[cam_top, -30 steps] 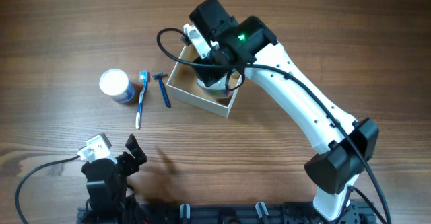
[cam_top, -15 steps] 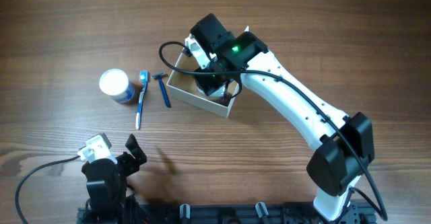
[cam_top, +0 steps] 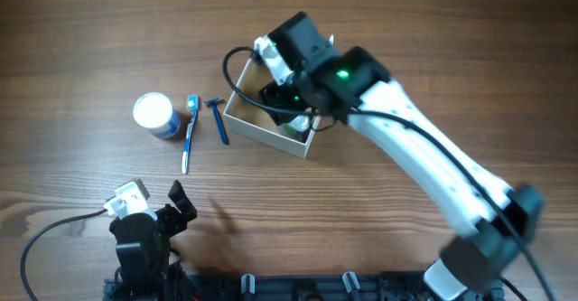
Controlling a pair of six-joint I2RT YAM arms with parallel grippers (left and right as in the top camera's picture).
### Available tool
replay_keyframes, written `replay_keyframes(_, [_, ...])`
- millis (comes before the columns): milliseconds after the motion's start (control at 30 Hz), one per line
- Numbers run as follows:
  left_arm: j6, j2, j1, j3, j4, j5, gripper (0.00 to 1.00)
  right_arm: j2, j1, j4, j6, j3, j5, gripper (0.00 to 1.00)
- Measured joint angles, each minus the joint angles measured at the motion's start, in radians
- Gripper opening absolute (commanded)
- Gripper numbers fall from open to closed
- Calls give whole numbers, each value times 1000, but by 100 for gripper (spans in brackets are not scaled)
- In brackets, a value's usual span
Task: Pack container
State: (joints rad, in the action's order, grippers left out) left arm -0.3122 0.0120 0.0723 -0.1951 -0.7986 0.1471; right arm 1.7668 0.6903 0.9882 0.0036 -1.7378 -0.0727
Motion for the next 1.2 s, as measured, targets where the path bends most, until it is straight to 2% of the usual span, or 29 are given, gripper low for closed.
replay_keyframes(167, [0, 0, 0, 0, 0, 0, 100, -124, -23, 25, 100, 0, 79, 70])
replay_keyframes(267, [0, 0, 0, 0, 0, 0, 100, -153, -68, 28, 137, 0, 79, 63])
replay_keyframes(367, [0, 0, 0, 0, 0, 0, 100, -154, -87, 28, 154, 0, 44, 62])
replay_keyframes(500, [0, 0, 0, 0, 0, 0, 100, -154, -44, 18, 128, 0, 11, 62])
replay_keyframes(633, [0, 0, 0, 0, 0, 0, 100, -150, 62, -18, 46, 0, 2, 62])
replay_keyframes(767, [0, 0, 0, 0, 0, 0, 100, -78, 119, -78, 5, 0, -8, 58])
replay_keyframes(933, [0, 0, 0, 0, 0, 0, 100, 114, 113, -187, -2, -1, -32, 35])
replay_keyframes(1067, [0, 0, 0, 0, 0, 0, 100, 220, 113, -261, 2, 0, -52, 37])
replay_keyframes(1200, [0, 0, 0, 0, 0, 0, 100, 254, 113, -261, 8, 0, -69, 37])
